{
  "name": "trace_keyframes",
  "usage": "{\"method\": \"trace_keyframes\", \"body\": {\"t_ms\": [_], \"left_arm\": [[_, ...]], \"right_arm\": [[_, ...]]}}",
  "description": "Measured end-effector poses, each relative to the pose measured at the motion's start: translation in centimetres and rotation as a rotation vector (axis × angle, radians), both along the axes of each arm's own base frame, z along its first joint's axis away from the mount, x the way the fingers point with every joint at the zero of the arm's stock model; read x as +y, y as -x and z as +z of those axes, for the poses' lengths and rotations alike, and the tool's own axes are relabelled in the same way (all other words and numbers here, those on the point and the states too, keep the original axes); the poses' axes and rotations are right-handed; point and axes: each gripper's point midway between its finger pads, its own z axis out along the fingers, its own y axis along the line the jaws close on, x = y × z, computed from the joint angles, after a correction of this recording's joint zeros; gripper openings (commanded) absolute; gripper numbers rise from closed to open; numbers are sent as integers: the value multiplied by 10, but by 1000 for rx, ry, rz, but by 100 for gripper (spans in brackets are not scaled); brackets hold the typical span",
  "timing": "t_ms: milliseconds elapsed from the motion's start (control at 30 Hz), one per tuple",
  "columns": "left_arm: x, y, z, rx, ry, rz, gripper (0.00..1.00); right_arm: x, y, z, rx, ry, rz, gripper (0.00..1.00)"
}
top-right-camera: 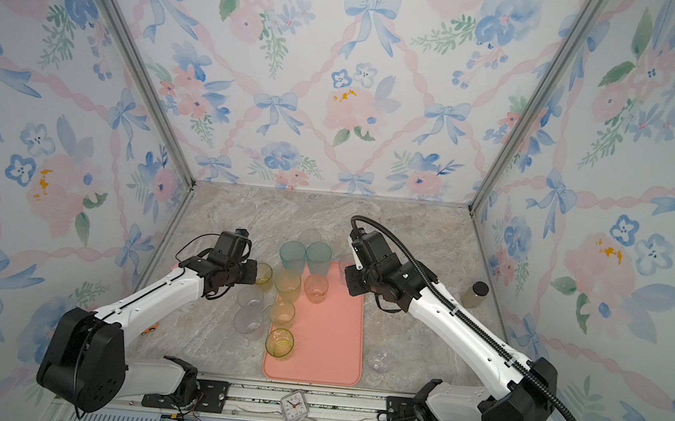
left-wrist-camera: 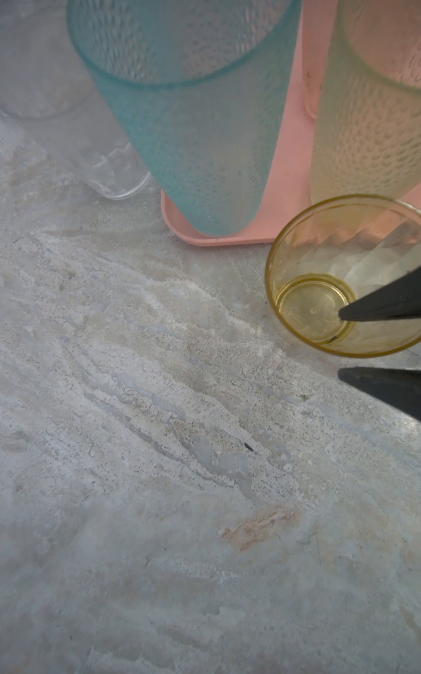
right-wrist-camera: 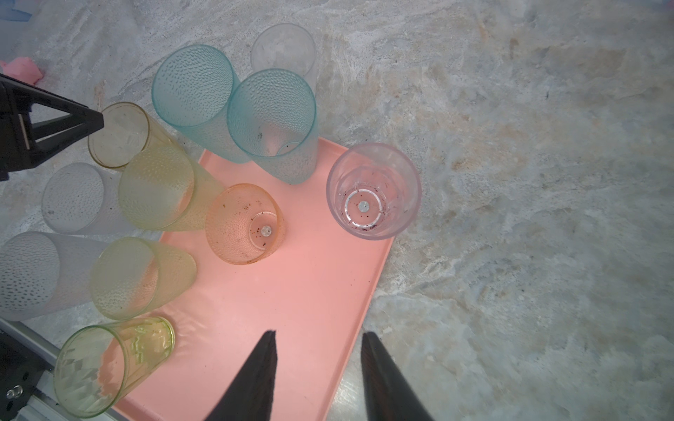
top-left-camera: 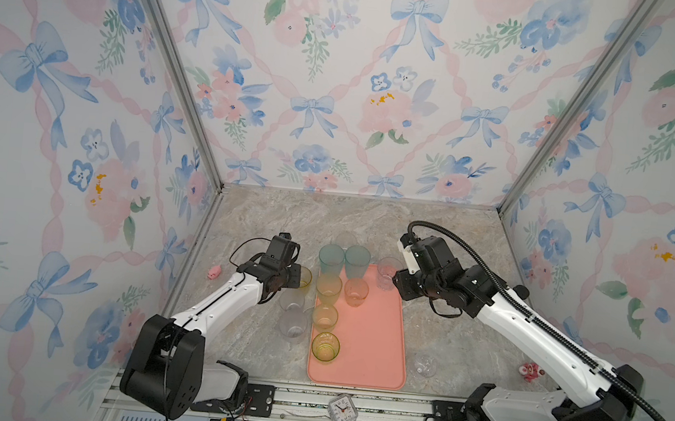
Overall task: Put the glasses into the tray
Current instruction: 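Grip the yellow cup's rim with the left gripper and lift it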
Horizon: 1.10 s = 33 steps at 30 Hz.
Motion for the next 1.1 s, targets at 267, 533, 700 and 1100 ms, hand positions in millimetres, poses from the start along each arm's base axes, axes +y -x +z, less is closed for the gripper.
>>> {"method": "trace_keyframes", "body": {"t_ms": [267,533,700,1100], "left_arm": [[-1,-2,1,-1,-3,-10,19],[1,-2,-8,25,-11,-5,19],[1,-2,-12,36,-19,-10,15],[1,-3,-15,45,-30,-19,1]], "right_arm": [[-2,-1,0,0,0,-6,42],[-2,-1,0,0,0,-6,42],[-1,-1,0,0,0,-6,42],[-1,-2,-3,7,6,-5,42]]}}
